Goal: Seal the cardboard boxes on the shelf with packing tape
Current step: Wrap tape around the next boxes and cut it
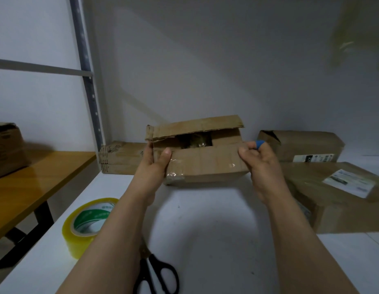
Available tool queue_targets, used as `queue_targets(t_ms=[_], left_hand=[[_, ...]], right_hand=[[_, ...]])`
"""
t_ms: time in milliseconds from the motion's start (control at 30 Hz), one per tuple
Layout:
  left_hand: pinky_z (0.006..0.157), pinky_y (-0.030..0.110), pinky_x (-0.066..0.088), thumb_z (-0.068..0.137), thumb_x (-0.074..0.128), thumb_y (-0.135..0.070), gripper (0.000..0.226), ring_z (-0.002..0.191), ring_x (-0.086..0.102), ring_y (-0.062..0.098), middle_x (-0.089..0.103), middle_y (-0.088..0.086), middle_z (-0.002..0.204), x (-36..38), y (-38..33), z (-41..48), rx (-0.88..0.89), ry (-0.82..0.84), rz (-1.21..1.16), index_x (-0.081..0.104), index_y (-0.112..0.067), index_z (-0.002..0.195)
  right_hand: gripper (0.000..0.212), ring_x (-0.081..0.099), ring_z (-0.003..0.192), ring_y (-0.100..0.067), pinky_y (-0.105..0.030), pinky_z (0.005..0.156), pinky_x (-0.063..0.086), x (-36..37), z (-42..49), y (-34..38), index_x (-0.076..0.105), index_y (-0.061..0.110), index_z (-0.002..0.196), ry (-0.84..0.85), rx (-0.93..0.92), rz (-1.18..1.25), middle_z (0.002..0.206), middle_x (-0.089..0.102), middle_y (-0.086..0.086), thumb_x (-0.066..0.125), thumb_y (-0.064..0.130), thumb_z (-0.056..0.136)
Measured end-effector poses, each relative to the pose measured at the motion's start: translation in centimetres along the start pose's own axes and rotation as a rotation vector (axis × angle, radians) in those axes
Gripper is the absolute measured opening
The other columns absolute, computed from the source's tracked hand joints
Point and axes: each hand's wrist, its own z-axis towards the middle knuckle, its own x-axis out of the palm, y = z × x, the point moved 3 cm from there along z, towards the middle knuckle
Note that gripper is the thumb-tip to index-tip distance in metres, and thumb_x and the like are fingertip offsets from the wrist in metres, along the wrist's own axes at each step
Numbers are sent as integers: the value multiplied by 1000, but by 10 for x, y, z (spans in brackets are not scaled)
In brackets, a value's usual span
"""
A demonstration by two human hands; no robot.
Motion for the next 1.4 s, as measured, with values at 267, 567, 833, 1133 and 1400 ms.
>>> queue_targets(t_ms=[267,567,833,1133,1400], left_hand=[[115,49,39,90,61,-61,75,137,48,15,48,-9,152,-5,-3,2,-38,-18,146,31,-38,155],[114,47,40,59,94,-45,109,128,59,15,60,-11,140,-8,-4,-1,-88,198,196,34,-47,151],[80,31,50,102,26,-64,47,98,67,5,76,-18,100,0,-24,-11,-148,78,217,63,-42,118],[89,39,52,101,37,-63,49,108,63,12,66,-14,122,-6,-26,-10,-133,153,328,44,-44,145],[72,32,50,103,43,-53,39,98,65,17,68,-3,112,-6,-36,-14,-156,90,269,58,-31,131]], right_hand=[[16,72,86,-10,-31,80,56,-4,1,6,56,20,94,-44,-36,0,89,73,2,64,6,95],[13,73,89,-12,-33,81,57,-7,1,6,59,17,99,-94,3,28,92,75,0,63,5,95],[11,72,82,-4,-26,72,54,-7,0,11,63,21,98,-134,-12,-56,88,76,7,63,10,96],[10,69,89,-4,-25,79,53,-3,-7,19,67,25,98,-168,-2,-95,96,72,9,69,17,92],[16,70,79,-5,-29,77,56,0,-7,19,73,26,99,-100,39,-71,85,76,10,66,38,93]])
